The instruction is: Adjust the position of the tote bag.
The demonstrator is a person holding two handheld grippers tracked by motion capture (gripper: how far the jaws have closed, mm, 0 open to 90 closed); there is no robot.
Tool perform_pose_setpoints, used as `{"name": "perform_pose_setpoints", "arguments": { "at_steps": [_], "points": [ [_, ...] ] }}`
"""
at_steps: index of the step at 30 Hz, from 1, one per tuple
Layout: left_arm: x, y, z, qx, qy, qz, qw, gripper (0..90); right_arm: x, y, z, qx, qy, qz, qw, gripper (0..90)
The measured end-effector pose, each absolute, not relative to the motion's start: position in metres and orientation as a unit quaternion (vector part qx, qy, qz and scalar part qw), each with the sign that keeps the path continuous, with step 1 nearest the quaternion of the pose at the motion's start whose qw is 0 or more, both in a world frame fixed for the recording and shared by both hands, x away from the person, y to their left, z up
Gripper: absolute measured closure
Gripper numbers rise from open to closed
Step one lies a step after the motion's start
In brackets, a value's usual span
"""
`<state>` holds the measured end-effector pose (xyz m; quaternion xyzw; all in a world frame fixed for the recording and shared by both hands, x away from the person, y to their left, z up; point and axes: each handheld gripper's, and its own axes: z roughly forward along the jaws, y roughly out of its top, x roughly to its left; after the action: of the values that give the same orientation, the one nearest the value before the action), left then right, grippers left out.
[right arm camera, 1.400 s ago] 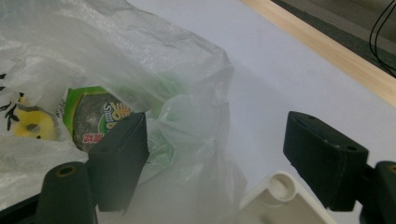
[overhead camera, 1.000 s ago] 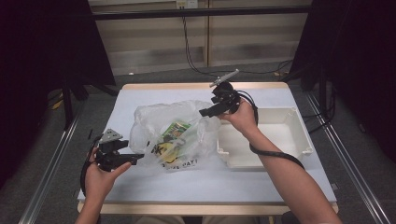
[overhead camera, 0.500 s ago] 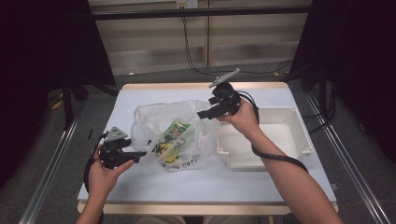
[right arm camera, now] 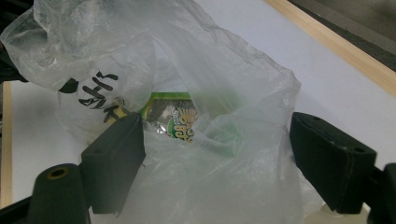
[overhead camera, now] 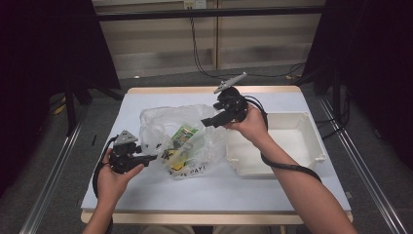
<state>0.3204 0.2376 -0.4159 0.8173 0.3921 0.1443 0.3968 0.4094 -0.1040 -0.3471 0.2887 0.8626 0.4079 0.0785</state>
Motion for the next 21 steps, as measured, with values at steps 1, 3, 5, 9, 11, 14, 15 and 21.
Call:
{"name": "perform_pose_setpoints", "arguments": {
  "at_steps": [1, 3, 5, 9, 11, 14, 15, 21],
  "points": [
    [0.321, 0.237, -0.415, 0.818, 0.392, 0.140, 0.396, 56.7, 0.409, -0.103, -0.347, 0.288, 0.864, 0.405, 0.081, 18.7],
    [0.320, 0.236, -0.415, 0.820, 0.390, 0.136, 0.396, 65.6, 0.407, -0.102, -0.347, 0.286, 0.864, 0.406, 0.080, 18.4],
    [0.321, 0.235, -0.415, 0.820, 0.392, 0.117, 0.399, 74.9, 0.406, -0.102, -0.346, 0.285, 0.865, 0.405, 0.082, 18.0],
    [0.321, 0.233, -0.416, 0.823, 0.391, 0.100, 0.399, 82.5, 0.403, -0.101, -0.345, 0.281, 0.864, 0.409, 0.084, 18.2],
    [0.322, 0.230, -0.417, 0.825, 0.391, 0.087, 0.399, 85.6, 0.400, -0.101, -0.343, 0.279, 0.864, 0.412, 0.083, 18.5],
    [0.321, 0.227, -0.417, 0.823, 0.392, 0.079, 0.404, 86.3, 0.399, -0.100, -0.343, 0.277, 0.865, 0.410, 0.082, 18.6],
    [0.321, 0.224, -0.418, 0.823, 0.391, 0.070, 0.406, 86.5, 0.398, -0.099, -0.343, 0.277, 0.866, 0.409, 0.079, 18.7],
    [0.323, 0.216, -0.421, 0.823, 0.391, 0.058, 0.409, 87.2, 0.394, -0.088, -0.346, 0.258, 0.872, 0.410, 0.070, 19.2]
  ]
}}
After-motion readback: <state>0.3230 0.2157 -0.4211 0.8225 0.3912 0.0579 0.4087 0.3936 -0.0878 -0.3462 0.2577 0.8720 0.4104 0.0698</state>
